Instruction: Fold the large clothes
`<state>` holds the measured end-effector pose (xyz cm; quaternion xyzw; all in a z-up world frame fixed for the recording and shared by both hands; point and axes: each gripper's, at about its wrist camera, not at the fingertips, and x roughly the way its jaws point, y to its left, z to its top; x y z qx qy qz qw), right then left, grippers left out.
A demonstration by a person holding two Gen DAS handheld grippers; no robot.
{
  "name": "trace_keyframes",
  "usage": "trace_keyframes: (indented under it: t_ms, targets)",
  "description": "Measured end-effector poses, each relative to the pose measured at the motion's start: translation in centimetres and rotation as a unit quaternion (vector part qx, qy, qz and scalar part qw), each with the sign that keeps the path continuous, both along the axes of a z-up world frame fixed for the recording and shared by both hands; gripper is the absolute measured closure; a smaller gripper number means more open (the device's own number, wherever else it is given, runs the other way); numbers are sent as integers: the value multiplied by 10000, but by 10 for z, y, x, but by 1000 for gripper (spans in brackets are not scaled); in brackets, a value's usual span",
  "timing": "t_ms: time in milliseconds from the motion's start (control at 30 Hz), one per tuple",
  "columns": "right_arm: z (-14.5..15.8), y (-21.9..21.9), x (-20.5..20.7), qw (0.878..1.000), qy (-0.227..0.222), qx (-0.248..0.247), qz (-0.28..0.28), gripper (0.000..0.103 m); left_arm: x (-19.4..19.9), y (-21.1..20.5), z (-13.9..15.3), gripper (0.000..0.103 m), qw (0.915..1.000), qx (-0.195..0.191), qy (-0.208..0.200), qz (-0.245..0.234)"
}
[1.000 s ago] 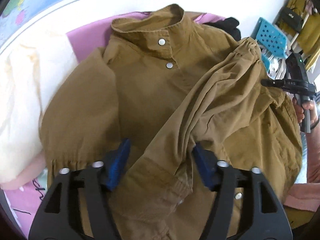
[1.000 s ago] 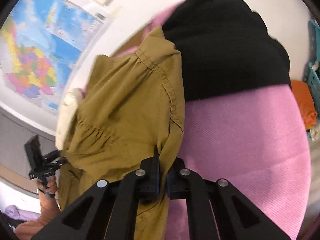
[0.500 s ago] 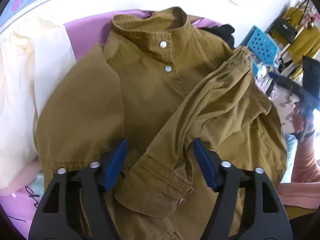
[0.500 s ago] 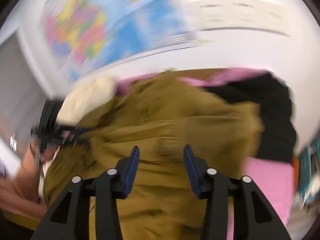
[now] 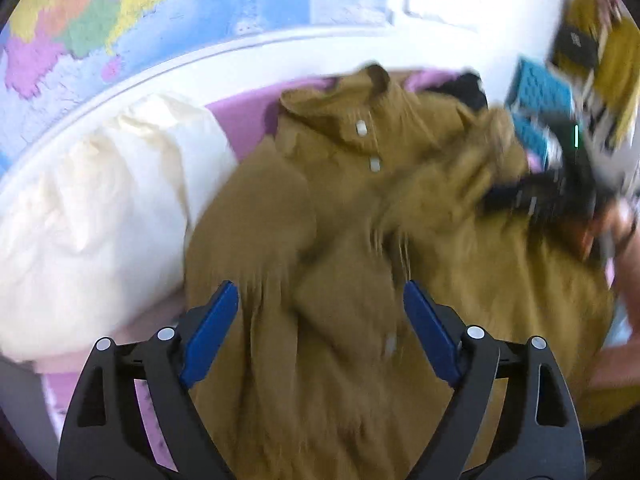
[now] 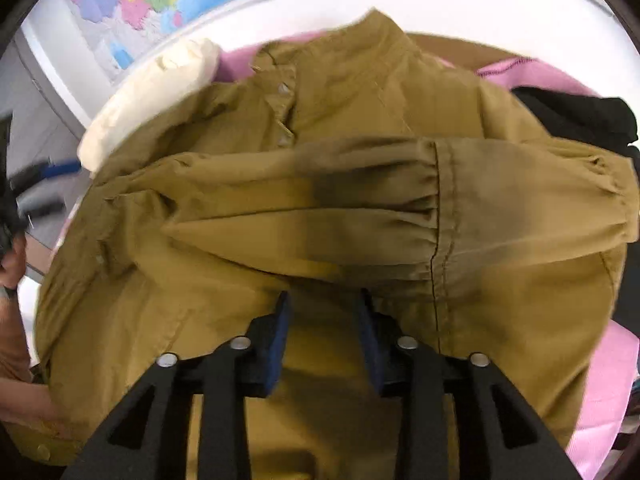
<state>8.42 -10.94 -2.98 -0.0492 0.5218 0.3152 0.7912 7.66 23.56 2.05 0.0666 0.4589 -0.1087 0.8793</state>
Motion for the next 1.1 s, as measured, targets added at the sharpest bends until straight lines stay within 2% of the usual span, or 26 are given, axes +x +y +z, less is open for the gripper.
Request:
trace_keyframes:
  t_ms: [67, 200, 267, 300, 333, 367, 400, 433, 500, 567, 600, 633, 667, 700, 733, 767, 800, 867, 900, 967, 1033, 1100]
  targets:
    - [10, -1, -9, 9999, -104, 79, 85, 54, -23, -6, -14, 13, 9991, 406, 109, -12]
    - [22, 6, -25, 9990, -229, 208, 312, 50, -46, -15, -49, 13, 9955, 775, 546, -4]
    - [24, 12, -29, 9984, -226, 281, 432, 49, -55, -17, -59, 19, 9932, 1000, 590, 23]
    - [24, 24, -34, 9984, -236, 251, 449, 49, -58, -16, -59, 31, 9939, 936, 576, 19]
    - [23, 28, -33, 9984, -247, 220, 461, 49, -59, -13, -56, 50, 9952, 811, 541, 82]
    - [22, 33, -34, 9982, -224, 230, 503, 49, -59, -7, -50, 61, 9958, 735, 509, 174]
    - [22, 38, -35, 9980, -197, 240, 550, 49, -58, 2, -41, 81, 9961, 670, 442, 362]
    - [22, 42, -36, 9979, -212, 226, 577, 49, -57, 11, -34, 85, 9963, 574, 420, 477]
    - [24, 48, -39, 9972, -256, 251, 660, 49, -56, 39, -11, 86, 9959, 242, 227, 846]
    - [25, 53, -40, 9968, -269, 272, 695, 49, -53, 80, 16, 82, 9908, -227, 6, 1331]
    - [25, 56, -40, 9967, -272, 268, 723, 49, -51, 103, 28, 77, 9852, -471, -104, 1642]
    - [26, 60, -41, 9964, -317, 238, 743, 49, -49, 118, 35, 65, 9813, -522, -198, 1844]
    - [25, 63, -40, 9963, -344, 217, 757, 49, -47, 134, 41, 53, 9746, -362, -306, 2188]
    - [23, 66, -39, 9962, -346, 201, 779, 49, -44, 147, 41, 29, 9636, -12, -288, 2658]
    - [21, 68, -38, 9962, -345, 192, 778, 49, -39, 152, 39, 25, 9548, 237, -221, 2956]
    - [18, 71, -36, 9965, -352, 161, 747, 49, -34, 157, 34, 26, 9476, 364, -84, 3172]
    - [13, 74, -34, 9967, -341, 101, 736, 49, -34, 157, 32, 27, 9479, 325, -49, 3168]
    - [5, 78, -29, 9972, -332, 12, 674, 49, -40, 141, 36, 30, 9579, -111, -322, 2850]
    - [2, 79, -28, 9973, -297, 27, 666, 49, -47, 128, 42, 30, 9663, -363, -553, 2489]
    - [0, 77, -27, 9975, -261, 85, 647, 49, -64, 91, 57, 26, 9816, -744, -1025, 1432]
    - [1, 74, -29, 9974, -294, 95, 650, 49, -74, 63, 66, 24, 9851, -985, -1231, 694]
    - [3, 71, -30, 9972, -357, 126, 646, 45, -69, 34, 62, 18, 9865, -1251, -1054, 27]
